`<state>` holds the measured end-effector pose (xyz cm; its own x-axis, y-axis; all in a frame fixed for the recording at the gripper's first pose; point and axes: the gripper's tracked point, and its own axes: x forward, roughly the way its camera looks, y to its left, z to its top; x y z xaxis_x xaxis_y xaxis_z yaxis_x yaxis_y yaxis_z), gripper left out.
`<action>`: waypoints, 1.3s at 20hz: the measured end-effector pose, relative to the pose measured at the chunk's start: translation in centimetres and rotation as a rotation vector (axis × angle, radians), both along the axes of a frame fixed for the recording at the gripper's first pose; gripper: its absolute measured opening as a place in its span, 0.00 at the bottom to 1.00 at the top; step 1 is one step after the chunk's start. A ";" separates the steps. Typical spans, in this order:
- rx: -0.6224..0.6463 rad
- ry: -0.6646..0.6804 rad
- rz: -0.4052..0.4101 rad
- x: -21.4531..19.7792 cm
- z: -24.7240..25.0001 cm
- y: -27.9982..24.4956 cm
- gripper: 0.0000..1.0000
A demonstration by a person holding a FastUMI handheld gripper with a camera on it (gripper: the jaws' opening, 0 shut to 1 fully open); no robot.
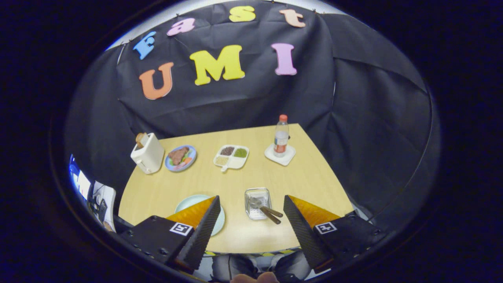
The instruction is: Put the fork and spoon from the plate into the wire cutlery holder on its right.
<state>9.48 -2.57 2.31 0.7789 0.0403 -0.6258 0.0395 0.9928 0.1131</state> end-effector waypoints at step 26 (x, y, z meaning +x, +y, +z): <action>-0.030 -0.773 -0.123 -12.4 0.8 6.8 0.96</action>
